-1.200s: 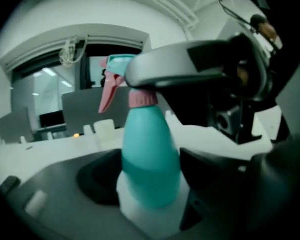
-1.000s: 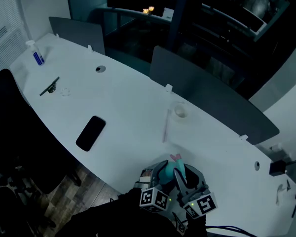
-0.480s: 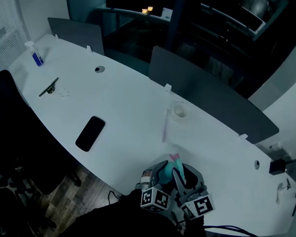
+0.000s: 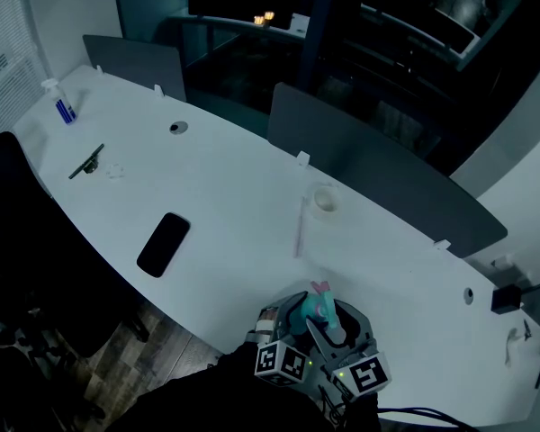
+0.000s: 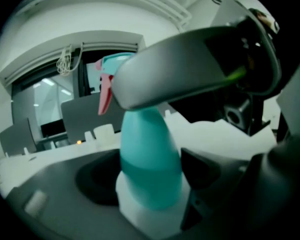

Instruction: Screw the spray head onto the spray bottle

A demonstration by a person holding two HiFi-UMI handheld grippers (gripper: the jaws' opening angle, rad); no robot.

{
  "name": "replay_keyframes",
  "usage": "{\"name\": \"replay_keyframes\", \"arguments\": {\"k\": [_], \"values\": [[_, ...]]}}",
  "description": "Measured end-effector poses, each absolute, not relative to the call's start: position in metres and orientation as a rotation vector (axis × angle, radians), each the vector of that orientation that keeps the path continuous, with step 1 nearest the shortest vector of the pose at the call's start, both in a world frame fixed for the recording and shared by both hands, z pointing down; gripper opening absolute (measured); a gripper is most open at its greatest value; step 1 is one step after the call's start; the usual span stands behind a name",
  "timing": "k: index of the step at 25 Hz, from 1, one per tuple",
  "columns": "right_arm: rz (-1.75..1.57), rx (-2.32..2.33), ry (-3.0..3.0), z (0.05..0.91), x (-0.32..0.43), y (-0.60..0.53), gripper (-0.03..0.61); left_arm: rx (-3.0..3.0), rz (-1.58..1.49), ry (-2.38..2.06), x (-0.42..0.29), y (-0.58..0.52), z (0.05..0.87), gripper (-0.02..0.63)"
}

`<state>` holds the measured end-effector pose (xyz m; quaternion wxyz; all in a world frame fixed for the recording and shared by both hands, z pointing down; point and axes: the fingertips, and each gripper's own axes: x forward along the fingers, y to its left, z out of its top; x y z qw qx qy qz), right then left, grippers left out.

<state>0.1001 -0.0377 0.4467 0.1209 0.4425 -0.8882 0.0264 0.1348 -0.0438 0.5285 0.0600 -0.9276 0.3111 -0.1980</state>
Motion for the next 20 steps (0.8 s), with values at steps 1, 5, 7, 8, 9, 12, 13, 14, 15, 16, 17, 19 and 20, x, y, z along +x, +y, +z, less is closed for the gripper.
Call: {"name": "replay_keyframes", "arguments": {"k": [1,5,7,8,9,12,13,14,15,16,17,19,20], "values": [[0.074,1.295,-2.583,0.448,0.1,-0.037,0.192,-2.809,-0.6,0.942,0.135,-0.044,0.529,0.376],[0.158,1.342,-2.618,0.445,0.1,-0.042,0.19,-2.81,-0.594,0.952,0.134,-0.045,0.53,0.376],[0.173,1.336,-2.608,0.447,0.102,-0.045,0.143,-2.813,-0.59,0.944,0.134,-0.044,0.532,0.377],[0.173,1.331,-2.603,0.447,0.103,-0.046,0.143,-2.815,-0.588,0.919,0.135,-0.043,0.535,0.377],[0.178,1.325,-2.603,0.447,0.104,-0.046,0.14,-2.818,-0.586,0.876,0.135,-0.042,0.538,0.38],[0.207,1.294,-2.618,0.449,0.104,-0.045,0.14,-2.872,-0.574,0.676,0.133,-0.039,0.537,0.414],[0.212,1.274,-2.628,0.449,0.104,-0.044,0.14,-2.926,-0.571,0.583,0.133,-0.039,0.534,0.444],[0.214,1.252,-2.64,0.449,0.103,-0.044,0.14,-2.993,-0.57,0.473,0.135,-0.038,0.531,0.443],[0.214,1.237,-2.65,0.448,0.103,-0.044,0.14,-3.053,-0.57,0.364,0.138,-0.037,0.527,0.441],[0.212,1.232,-2.655,0.448,0.103,-0.044,0.14,-3.087,-0.57,0.284,0.139,-0.036,0.524,0.366],[0.211,1.24,-2.656,0.448,0.104,-0.045,0.14,-3.099,-0.568,0.251,0.14,-0.036,0.522,0.36],[0.196,1.288,-2.641,0.448,0.105,-0.047,0.14,-3.098,-0.547,0.354,0.139,-0.039,0.521,0.357],[0.177,1.326,-2.624,0.448,0.105,-0.048,0.14,-3.093,-0.528,0.485,0.139,-0.042,0.52,0.357]]}}
